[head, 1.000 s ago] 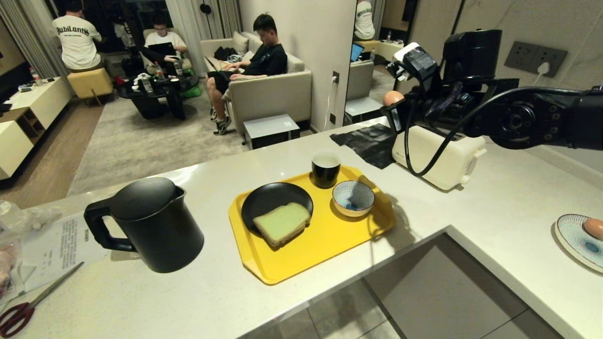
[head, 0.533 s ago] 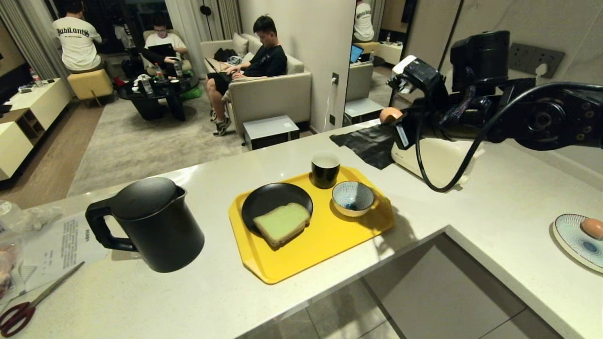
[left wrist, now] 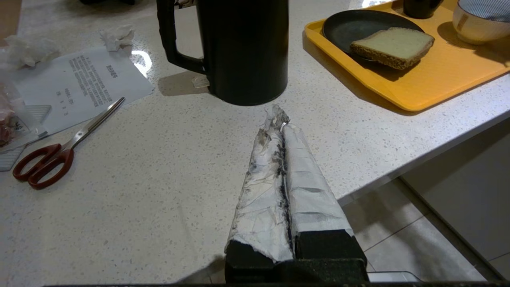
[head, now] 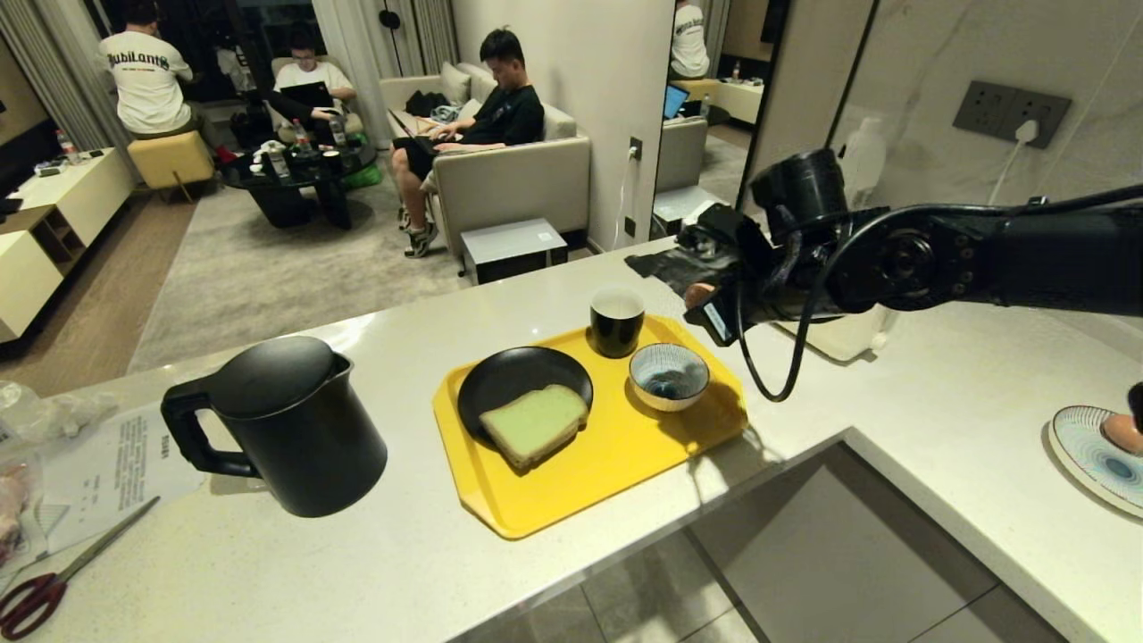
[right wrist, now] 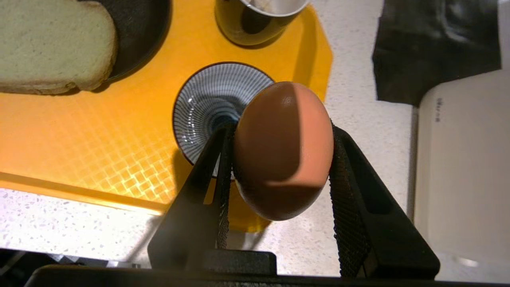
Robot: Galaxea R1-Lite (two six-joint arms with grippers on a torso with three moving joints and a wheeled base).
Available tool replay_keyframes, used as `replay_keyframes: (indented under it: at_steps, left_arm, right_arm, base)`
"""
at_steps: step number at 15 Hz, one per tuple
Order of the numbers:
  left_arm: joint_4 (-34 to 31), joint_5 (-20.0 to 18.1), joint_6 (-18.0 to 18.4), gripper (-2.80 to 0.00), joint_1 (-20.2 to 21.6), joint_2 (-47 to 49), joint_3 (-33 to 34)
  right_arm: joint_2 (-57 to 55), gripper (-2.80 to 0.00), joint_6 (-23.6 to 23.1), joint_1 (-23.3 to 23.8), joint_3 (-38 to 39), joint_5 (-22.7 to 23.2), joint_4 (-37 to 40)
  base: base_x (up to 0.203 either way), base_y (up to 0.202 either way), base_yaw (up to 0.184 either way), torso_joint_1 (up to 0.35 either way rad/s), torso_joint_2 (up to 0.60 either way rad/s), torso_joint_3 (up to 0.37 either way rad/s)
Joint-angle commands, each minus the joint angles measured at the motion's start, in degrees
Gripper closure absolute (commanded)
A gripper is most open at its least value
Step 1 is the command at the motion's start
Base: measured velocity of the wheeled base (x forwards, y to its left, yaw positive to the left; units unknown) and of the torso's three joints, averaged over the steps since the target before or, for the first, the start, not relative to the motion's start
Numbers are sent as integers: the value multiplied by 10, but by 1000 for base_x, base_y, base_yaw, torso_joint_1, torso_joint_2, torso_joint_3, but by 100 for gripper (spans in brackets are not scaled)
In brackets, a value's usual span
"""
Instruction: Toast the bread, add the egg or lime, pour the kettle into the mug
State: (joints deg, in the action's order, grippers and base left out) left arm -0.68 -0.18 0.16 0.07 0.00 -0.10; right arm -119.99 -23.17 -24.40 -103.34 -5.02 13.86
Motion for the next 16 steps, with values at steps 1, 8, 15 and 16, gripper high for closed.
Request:
replay_keyframes:
  at_steps: [1, 8, 15, 16]
  left_arm:
    - [0, 0, 0, 0, 0, -2, 0]
    - [0, 0, 0, 0, 0, -2, 0]
    - [0, 0, 0, 0, 0, -2, 0]
    - [0, 0, 0, 0, 0, -2, 0]
  right_arm:
    - [-39, 0, 1, -13, -9, -39, 0]
    - [-101, 0, 16, -19, -41, -68, -2]
    - [-164, 0, 15, -20, -69, -68, -4]
    - [-172, 0, 15, -20, -74, -68, -4]
  base:
    - [0, 0, 0, 0, 0, 0]
    - [0, 0, 0, 0, 0, 0]
    - [0, 0, 0, 0, 0, 0]
    - [0, 0, 0, 0, 0, 0]
